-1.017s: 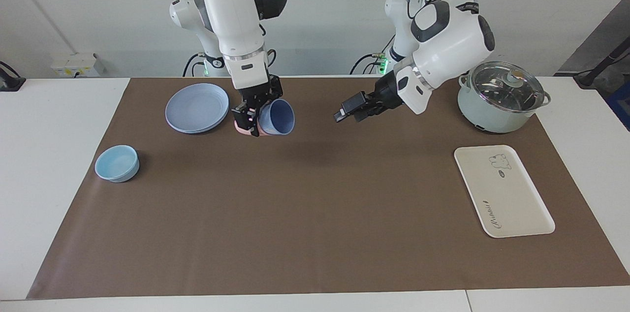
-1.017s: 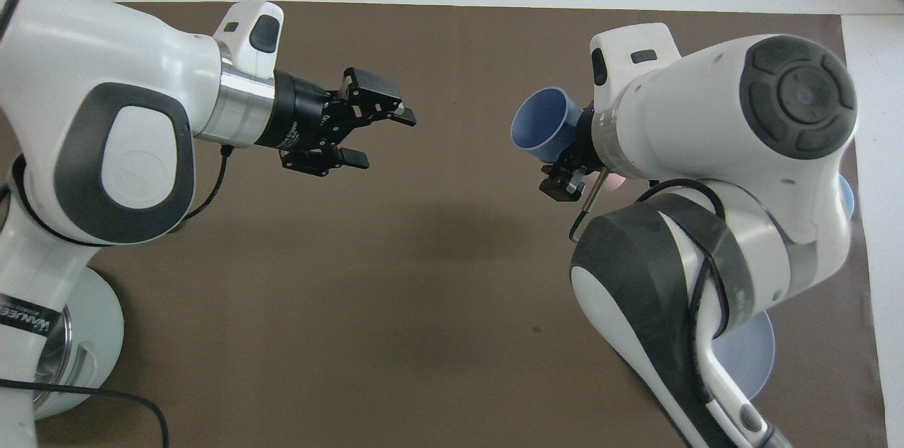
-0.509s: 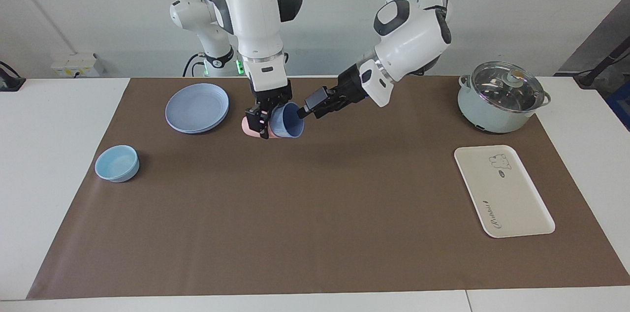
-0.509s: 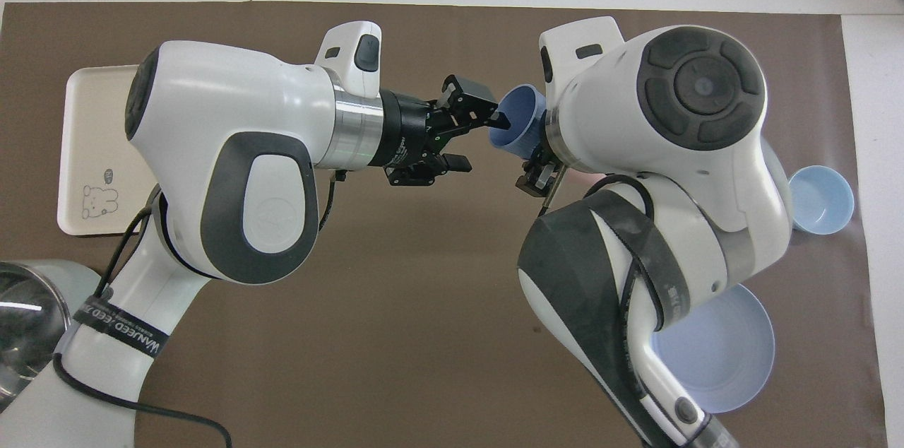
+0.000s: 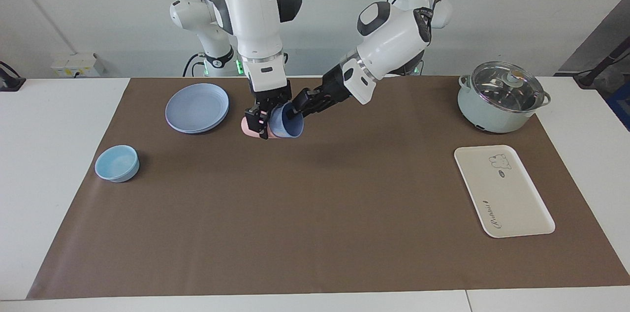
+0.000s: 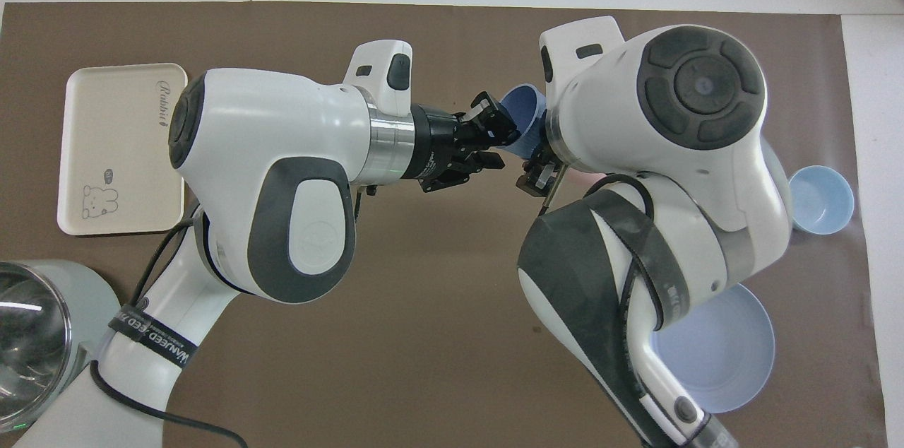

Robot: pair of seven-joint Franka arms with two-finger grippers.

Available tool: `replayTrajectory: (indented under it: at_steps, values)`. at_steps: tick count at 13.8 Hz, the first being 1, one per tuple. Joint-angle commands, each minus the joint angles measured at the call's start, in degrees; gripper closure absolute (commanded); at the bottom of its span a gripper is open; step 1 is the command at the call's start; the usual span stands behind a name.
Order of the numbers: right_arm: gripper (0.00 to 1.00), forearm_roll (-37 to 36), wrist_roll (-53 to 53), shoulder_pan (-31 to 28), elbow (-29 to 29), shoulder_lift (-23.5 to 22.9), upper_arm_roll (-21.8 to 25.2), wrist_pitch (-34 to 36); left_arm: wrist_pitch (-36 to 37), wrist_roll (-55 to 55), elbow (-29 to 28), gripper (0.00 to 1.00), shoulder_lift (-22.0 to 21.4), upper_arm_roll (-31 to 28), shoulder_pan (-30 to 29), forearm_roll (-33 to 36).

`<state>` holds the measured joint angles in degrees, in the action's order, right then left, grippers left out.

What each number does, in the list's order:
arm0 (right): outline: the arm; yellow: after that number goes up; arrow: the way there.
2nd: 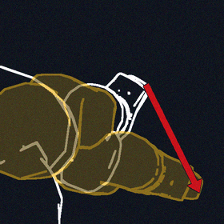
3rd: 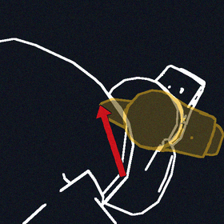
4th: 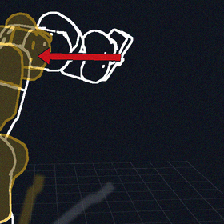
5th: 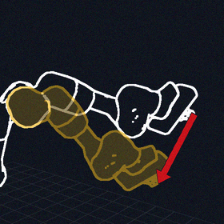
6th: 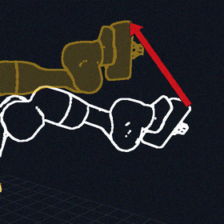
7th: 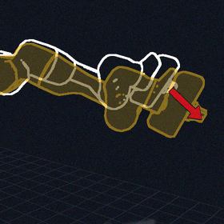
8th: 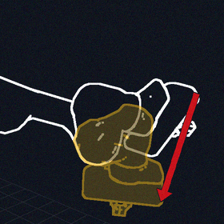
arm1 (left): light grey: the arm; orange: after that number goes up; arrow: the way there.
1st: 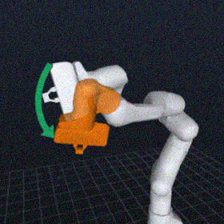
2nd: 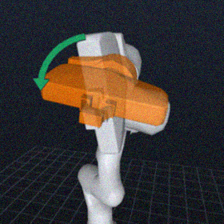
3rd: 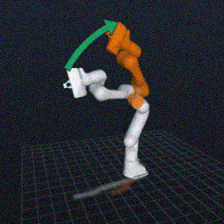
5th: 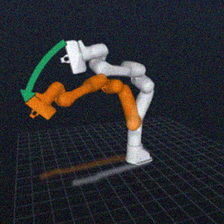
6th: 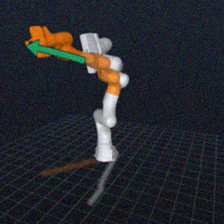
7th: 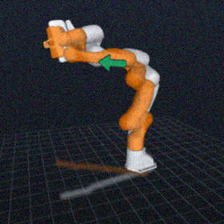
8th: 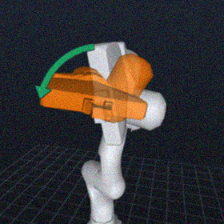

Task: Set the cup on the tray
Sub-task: 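Grasp the cup with the left gripper while the right gripper holds it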

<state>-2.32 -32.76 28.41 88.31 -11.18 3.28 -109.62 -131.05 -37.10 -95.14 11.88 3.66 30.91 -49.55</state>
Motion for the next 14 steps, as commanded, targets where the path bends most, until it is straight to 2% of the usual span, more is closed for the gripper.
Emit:
replayTrajectory:
  at_steps: [1, 7, 11, 14]
  values:
    - [1.0, -1.46, 1.12, -0.11, -1.39, -0.68, -0.02, 0.38, -1.93, -0.08, -1.27, 1.0, -0.46, -0.85, 1.35, -0.55]
    - [1.0, -1.38, 1.12, -0.2, -1.03, -0.77, -0.02, -0.33, -2.38, -1.49, 0.47, 1.0, -0.11, -1.11, 1.09, 0.23]
    - [1.0, -1.38, 1.12, -0.19, -1.03, -0.77, -0.02, -0.33, 4.2, -2.36, 7.85, 1.0, 2.79, -1.46, -3.47, 8.83]
    - [1.0, -1.38, 1.12, -0.2, -0.95, -0.77, -0.02, -0.33, 11.76, -3.95, 11.9, 1.0, 4.37, -2.69, -7.25, 19.19]
